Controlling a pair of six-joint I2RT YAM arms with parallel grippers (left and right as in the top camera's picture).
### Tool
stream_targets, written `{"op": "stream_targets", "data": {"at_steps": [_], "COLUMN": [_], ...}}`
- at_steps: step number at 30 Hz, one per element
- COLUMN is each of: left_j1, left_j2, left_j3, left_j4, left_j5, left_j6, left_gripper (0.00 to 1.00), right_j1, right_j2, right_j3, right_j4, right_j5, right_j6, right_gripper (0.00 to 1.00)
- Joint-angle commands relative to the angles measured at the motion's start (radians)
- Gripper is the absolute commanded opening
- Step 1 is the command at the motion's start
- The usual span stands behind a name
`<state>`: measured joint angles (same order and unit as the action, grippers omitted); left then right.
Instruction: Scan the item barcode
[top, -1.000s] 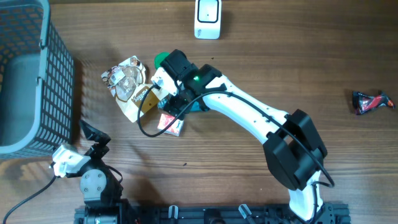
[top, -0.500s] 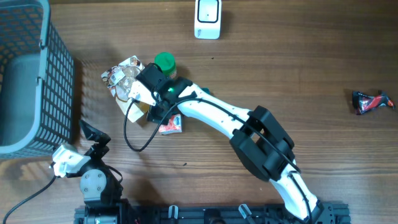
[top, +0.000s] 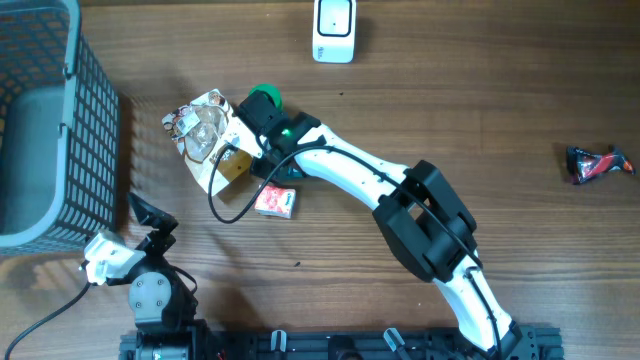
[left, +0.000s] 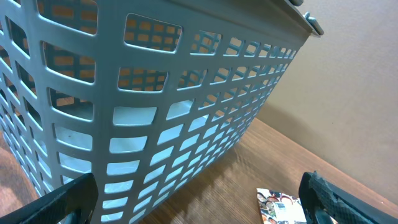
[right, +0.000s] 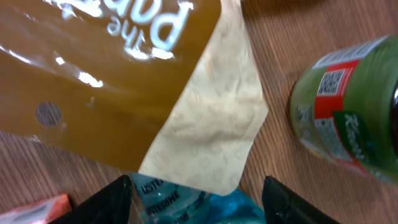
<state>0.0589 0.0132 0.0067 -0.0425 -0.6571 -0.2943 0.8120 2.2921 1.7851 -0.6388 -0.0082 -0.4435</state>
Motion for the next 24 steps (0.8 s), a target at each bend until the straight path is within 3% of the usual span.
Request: {"op": "stream_targets", "data": {"at_steps": [1, 12, 24], "left_j1": [0.005, 0.005, 0.005], "left_j2": [-0.006, -0.006, -0.006], "left_j3": [-0.001, -0.001, -0.001], "left_j4": [-0.007, -0.007, -0.007], "left_j5": [-0.007, -0.007, -0.007], "left_j6": [0.001, 0.001, 0.001], "left_gripper": [1.0, 1.0, 1.0], "right_j1": [-0.008, -0.008, -0.008], "right_j2": [0.026, 0.076, 0.06], "right_j3": [0.019, 0.019, 0.025], "right_j4": [-0.029, -0.051, -0.052], "right_j5": [-0.082, -0.129, -0.119], "right_j6": [-0.002, -0.028, -0.017], "right_gripper": [0.7, 0.65, 0.35]}}
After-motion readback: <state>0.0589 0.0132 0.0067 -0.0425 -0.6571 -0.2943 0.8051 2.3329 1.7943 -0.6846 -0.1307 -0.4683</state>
